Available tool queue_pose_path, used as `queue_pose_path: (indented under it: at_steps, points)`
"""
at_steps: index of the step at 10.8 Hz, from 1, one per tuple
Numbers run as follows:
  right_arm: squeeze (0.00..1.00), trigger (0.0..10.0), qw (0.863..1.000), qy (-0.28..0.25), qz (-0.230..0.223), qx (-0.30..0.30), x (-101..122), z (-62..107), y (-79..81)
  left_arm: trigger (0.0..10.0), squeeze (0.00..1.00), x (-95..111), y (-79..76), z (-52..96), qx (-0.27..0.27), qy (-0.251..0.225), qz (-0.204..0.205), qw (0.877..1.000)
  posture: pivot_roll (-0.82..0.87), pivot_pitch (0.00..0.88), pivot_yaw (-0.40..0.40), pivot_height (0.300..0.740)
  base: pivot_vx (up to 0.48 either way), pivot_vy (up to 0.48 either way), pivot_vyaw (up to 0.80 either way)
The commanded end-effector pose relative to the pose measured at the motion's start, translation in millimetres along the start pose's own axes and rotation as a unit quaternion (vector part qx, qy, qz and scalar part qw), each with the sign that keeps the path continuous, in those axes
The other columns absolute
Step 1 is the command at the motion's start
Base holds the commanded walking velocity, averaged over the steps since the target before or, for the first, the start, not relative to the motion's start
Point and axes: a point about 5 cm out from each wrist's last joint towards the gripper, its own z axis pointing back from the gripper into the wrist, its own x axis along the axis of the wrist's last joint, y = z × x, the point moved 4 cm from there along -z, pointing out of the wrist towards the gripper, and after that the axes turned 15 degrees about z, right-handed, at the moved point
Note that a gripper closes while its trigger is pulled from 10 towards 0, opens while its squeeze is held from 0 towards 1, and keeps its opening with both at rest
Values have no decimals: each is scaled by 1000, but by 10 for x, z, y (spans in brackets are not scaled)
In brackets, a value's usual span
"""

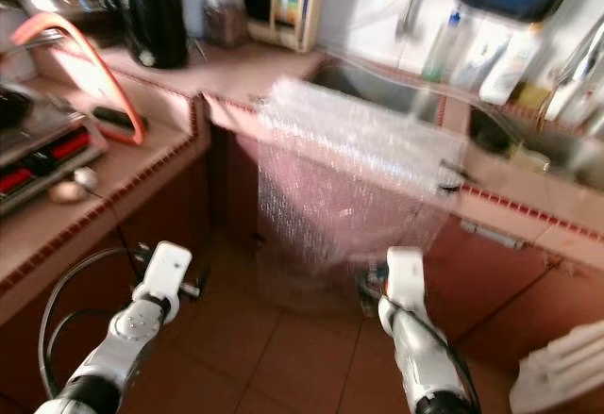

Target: Kitchen organization

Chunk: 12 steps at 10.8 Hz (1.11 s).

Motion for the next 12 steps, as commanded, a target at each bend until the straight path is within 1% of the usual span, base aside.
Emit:
queue_pose_path:
  at_steps: [1,2,3,4,5,6,7,8,9,10,12]
  points:
    - [0,10000,999,32,13,-14,-156,14,-68,10000,0,-199,-33,9,-5,50,-12,999,181,0,-132,740,0,0,0]
    - [0,10000,995,94,17,-13,-455,77,-27,10000,0,-442,-33,65,-13,101,-34,994,181,0,-132,740,0,0,0]
    - [0,10000,989,146,26,-3,-708,175,41,10000,0,-663,30,152,1,145,-19,989,187,0,-140,740,0,0,0]
    - [0,10000,984,179,18,6,-883,262,96,10000,0,-812,100,224,18,174,0,985,186,0,-139,740,0,0,0]
    - [0,10000,977,213,5,20,-1102,394,190,10000,0,-987,202,326,36,206,-13,978,192,0,-141,740,0,0,0]
    - [0,10000,975,220,1,28,-1177,446,243,10000,0,-1053,248,371,46,216,-1,975,180,0,-130,740,0,0,0]
    - [0,10000,973,231,-17,19,-1248,497,229,10000,0,-1121,277,417,51,227,5,973,173,0,-123,740,0,0,0]
    - [0,10000,970,241,-24,15,-1324,554,196,10000,0,-1171,290,452,51,233,7,971,166,0,-118,740,0,0,0]
    - [0,10000,969,248,-16,18,-1370,590,185,10000,0,-1182,288,459,50,236,10,970,164,0,-116,740,0,0,625]
    - [0,10000,968,250,4,29,-1392,609,197,10000,0,-1179,285,456,47,236,5,971,164,0,-116,740,0,0,800]
    - [0,10000,967,251,5,35,-1393,610,238,10000,0,-1202,293,473,50,239,12,970,163,0,-112,740,0,0,800]
